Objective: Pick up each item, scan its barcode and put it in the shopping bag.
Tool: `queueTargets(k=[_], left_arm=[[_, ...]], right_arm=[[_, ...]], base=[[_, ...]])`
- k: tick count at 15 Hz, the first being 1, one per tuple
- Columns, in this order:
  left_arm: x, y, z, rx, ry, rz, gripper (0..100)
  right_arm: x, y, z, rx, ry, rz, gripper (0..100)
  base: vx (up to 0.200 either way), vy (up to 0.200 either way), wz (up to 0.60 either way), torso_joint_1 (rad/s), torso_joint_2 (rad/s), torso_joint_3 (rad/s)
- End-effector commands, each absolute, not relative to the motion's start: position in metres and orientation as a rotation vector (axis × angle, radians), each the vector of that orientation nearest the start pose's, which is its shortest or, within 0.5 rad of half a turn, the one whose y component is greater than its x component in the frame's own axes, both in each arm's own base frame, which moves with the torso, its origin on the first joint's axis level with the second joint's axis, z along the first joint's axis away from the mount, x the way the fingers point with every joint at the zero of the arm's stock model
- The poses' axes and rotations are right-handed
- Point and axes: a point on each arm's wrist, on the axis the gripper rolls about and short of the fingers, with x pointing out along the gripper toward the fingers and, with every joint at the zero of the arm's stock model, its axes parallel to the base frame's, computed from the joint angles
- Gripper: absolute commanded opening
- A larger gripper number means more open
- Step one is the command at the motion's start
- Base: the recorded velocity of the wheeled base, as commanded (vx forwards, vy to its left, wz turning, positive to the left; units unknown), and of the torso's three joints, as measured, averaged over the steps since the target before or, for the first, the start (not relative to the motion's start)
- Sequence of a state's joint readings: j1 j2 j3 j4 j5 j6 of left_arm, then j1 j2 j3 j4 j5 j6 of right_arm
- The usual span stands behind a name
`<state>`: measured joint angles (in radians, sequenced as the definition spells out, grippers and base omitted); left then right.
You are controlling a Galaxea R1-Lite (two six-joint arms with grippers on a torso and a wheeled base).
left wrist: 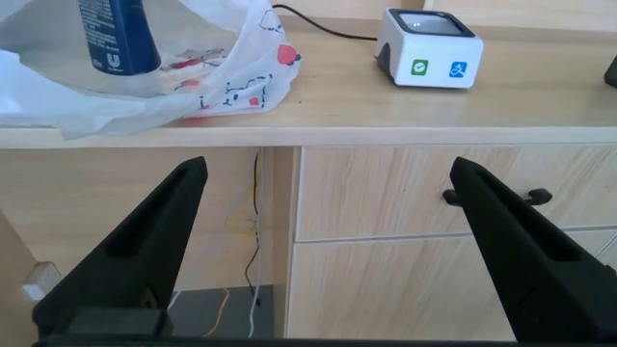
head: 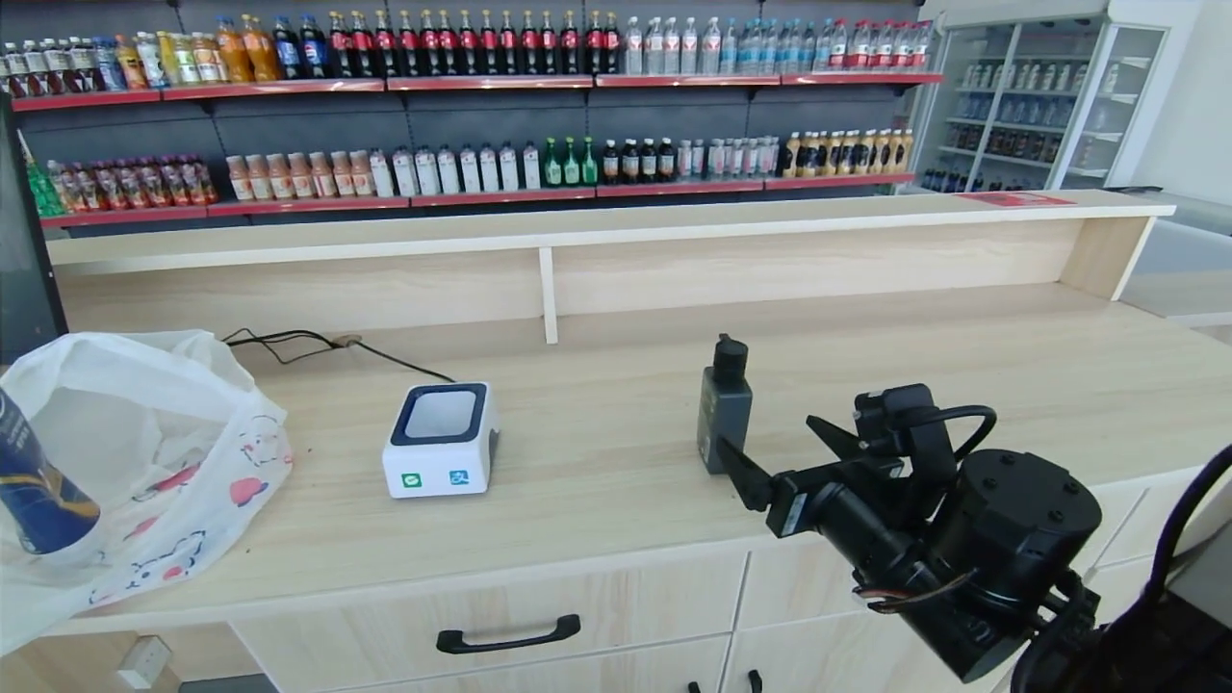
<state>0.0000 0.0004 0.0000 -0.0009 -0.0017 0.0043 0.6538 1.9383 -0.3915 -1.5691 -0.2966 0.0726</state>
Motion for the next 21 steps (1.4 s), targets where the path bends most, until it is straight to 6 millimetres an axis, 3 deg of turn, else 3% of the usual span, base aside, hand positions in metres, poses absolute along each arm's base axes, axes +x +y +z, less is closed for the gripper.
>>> queueTargets(k=[1,7,12,18,21], left_arm=[[-0.023,0.000,0.076,0.005,-0.002,-0.002,100],[-0.023,0.000,0.076,0.003,-0.002,-0.002,100],[-0.023,0.000,0.076,0.003,-0.003,-0.002,100],[-0.023,0.000,0.076,0.011,-0.003,-0.003,100],[-0.023,0.000,0.076,0.009,-0.005,-0.003,100]], right_arm=[[0.236,0.173,0.109,0.091,-0.009,0.360,100],[0.259,0.189,0.098,0.107,-0.015,0.357,100],[0.286,0.191,0.094,0.117,-0.045,0.323,100],[0.303,0.203,0.084,0.119,-0.060,0.323,100],[0.311,0.198,0.082,0.074,-0.066,0.317,100]], base=[[0.000,0.000,0.00,0.000,0.00,0.000],[0.000,0.000,0.00,0.000,0.00,0.000],[0.000,0.000,0.00,0.000,0.00,0.000],[0.000,0.000,0.00,0.000,0.00,0.000],[0.000,0.000,0.00,0.000,0.00,0.000]])
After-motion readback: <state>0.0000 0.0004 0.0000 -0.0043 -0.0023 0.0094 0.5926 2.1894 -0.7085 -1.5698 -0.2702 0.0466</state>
